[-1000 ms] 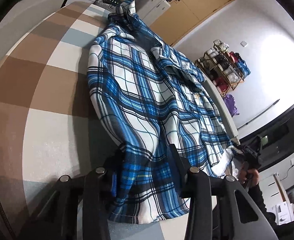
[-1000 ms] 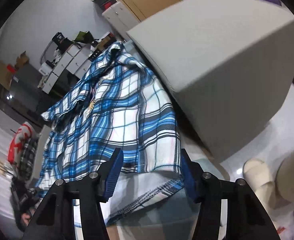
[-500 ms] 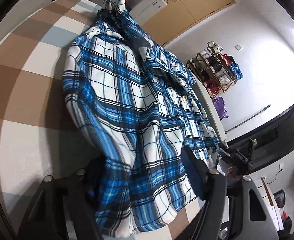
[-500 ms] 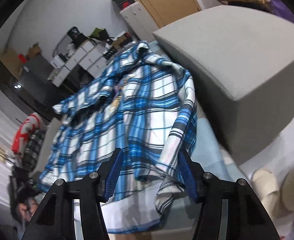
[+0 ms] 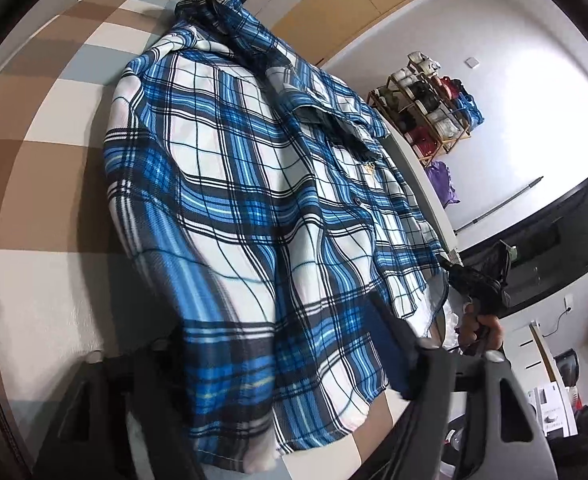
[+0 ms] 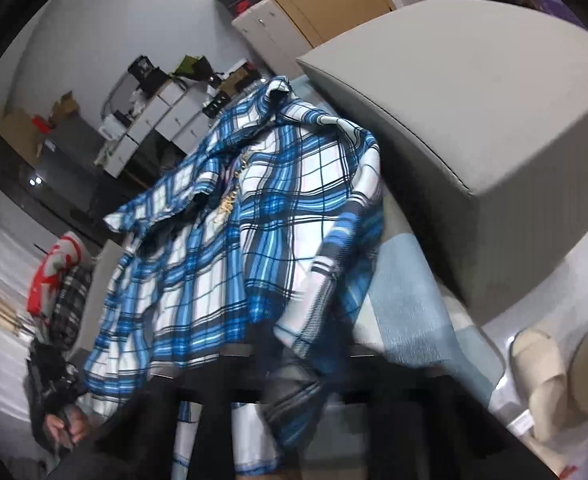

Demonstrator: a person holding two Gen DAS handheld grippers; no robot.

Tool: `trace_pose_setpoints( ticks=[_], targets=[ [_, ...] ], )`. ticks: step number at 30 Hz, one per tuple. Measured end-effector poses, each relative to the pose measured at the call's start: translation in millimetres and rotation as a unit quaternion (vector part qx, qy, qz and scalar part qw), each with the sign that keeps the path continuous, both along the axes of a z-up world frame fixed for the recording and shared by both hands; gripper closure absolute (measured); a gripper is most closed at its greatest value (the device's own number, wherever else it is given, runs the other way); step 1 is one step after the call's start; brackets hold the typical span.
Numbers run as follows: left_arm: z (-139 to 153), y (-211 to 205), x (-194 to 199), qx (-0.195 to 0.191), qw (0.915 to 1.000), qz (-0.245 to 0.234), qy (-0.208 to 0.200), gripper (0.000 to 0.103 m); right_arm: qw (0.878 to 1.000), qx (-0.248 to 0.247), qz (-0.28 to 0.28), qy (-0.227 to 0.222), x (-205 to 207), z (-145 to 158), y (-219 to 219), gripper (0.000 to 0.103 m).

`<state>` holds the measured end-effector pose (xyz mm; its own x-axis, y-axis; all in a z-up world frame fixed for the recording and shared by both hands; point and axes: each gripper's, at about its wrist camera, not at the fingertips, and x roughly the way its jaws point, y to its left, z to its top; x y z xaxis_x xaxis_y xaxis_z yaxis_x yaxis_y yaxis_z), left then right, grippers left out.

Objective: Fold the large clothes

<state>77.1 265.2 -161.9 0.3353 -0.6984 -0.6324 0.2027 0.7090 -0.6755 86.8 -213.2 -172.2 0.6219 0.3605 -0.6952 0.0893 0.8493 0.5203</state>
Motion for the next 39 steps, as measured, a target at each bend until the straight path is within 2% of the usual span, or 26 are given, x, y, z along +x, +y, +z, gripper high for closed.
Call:
trace_pose_setpoints(
  ticks=[1, 2, 3, 6, 11, 14, 19, 26, 32, 34, 39],
  targets=[
    [-2.6, -0.2, 0.7, 0.004, 1.0000, 0.000, 0.003, 0.063, 1.000, -0.013, -0.009, 0.008, 1.4, -1.5, 1.1, 0.098],
    [-5.5, -1.5, 1.5, 0.014, 0.9999, -0.004, 0.008, 0.083, 1.000, -0.015, -0.015, 0.014, 2.9, -3.8, 1.2, 0.098],
    [-8.0, -2.2, 1.2, 0.023, 0.9996, -0.008, 0.012, 0.094, 1.000, -0.010, -0.017, 0.007, 2.6, -4.2, 0.8, 0.098],
    [-9.5, 3.5, -2.6, 0.011, 0.9997, -0.007, 0.019, 0.097, 1.000, -0.013, -0.017, -0.016, -2.9, 0.7, 1.6, 0.100],
    [-10.9, 21.0, -10.8, -0.017, 0.9991, 0.007, 0.037, 0.101, 0.997, -0.010, -0.033, -0.068, -24.1, 16.4, -3.2, 0.101],
    [-10.8, 26.9, -18.8, -0.028, 0.9986, 0.001, 0.045, 0.103, 0.996, -0.007, -0.036, -0.078, -36.3, 17.0, -7.9, 0.101],
    [-5.6, 40.4, -37.0, -0.032, 0.9986, -0.004, 0.042, 0.103, 0.995, 0.012, -0.052, -0.079, -58.5, 12.7, -19.2, 0.101],
    [8.1, 50.6, -50.4, -0.066, 0.9970, -0.004, 0.039, 0.103, 0.994, 0.048, -0.064, -0.081, -94.9, 14.3, -36.2, 0.101],
    [21.7, 45.1, -81.0, -0.076, 0.9963, -0.034, 0.019, 0.103, 0.996, 0.034, -0.037, -0.070, -134.6, 27.3, -30.6, 0.101],
    [25.3, 45.2, -80.6, -0.079, 0.9963, -0.032, 0.011, 0.103, 0.996, 0.032, -0.030, -0.076, -148.2, 34.2, -29.5, 0.101],
    [31.2, 46.4, -52.0, -0.125, 0.9919, -0.022, 0.008, 0.103, 0.995, 0.016, -0.027, -0.091, -155.0, 46.7, -25.9, 0.101]
  ],
)
